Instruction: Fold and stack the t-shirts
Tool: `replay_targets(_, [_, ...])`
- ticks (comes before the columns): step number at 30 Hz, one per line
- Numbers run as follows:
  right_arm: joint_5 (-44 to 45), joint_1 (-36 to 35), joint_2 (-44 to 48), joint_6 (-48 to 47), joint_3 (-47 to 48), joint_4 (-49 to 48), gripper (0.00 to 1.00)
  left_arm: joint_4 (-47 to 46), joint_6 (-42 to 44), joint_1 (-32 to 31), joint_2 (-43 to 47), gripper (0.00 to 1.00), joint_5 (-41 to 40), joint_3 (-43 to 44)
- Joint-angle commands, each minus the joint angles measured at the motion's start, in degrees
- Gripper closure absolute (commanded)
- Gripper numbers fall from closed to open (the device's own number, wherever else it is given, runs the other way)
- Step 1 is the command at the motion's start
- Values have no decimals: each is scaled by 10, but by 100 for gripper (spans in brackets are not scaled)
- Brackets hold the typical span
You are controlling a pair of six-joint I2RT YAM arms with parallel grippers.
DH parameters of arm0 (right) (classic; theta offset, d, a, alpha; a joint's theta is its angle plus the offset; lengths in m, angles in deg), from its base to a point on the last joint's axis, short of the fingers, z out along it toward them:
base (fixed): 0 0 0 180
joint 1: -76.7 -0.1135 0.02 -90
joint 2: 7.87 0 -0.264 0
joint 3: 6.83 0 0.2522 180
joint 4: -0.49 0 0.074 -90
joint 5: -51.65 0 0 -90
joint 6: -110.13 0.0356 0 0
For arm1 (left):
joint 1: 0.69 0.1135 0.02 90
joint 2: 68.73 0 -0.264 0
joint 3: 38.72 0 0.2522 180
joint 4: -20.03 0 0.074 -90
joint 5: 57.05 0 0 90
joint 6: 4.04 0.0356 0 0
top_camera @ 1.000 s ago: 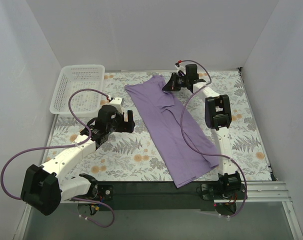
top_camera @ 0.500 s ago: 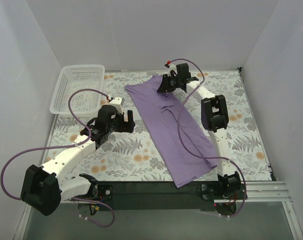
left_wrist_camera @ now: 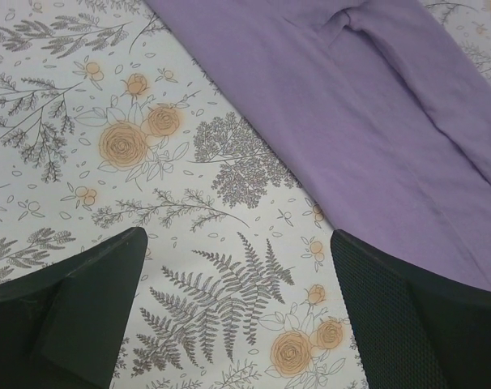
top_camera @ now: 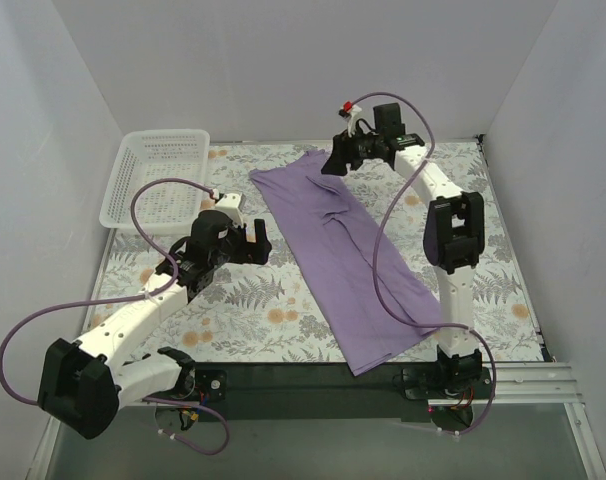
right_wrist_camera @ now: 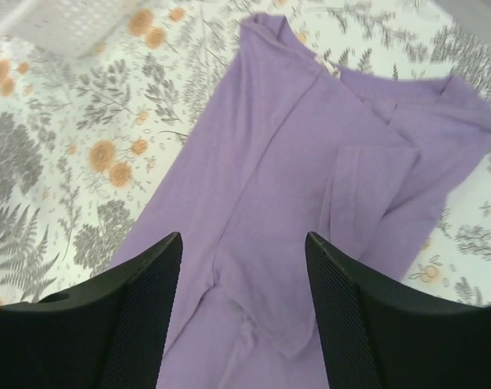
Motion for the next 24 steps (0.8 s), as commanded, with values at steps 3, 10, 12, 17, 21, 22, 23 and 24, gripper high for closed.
replay_targets(3, [-156, 50, 98, -132, -77, 100, 38, -19, -2, 2, 12, 2, 96, -10])
replay_targets(10, [-71, 76, 379, -443, -411, 167, 34, -55, 40, -16, -9, 10, 259, -18])
replay_targets(12, [-78, 89, 484, -551, -522, 184, 28, -78, 57, -68, 0, 10, 256, -27])
replay_targets(17, [-34, 114, 656, -728, -651, 262, 19, -110, 111, -256, -20, 10, 171, -49])
replay_targets(21, [10, 131, 690, -801, -675, 349, 18, -129, 118, -377, -43, 10, 94, -58])
replay_targets(22, [23, 132, 695, -807, -681, 359, 18, -145, 117, -424, -50, 10, 76, -58])
replay_targets(23, [29, 134, 697, -812, -685, 378, 18, -153, 114, -444, -67, 11, 65, -56])
replay_targets(24, [32, 137, 699, -818, -688, 386, 19, -156, 113, -466, -78, 10, 33, -51])
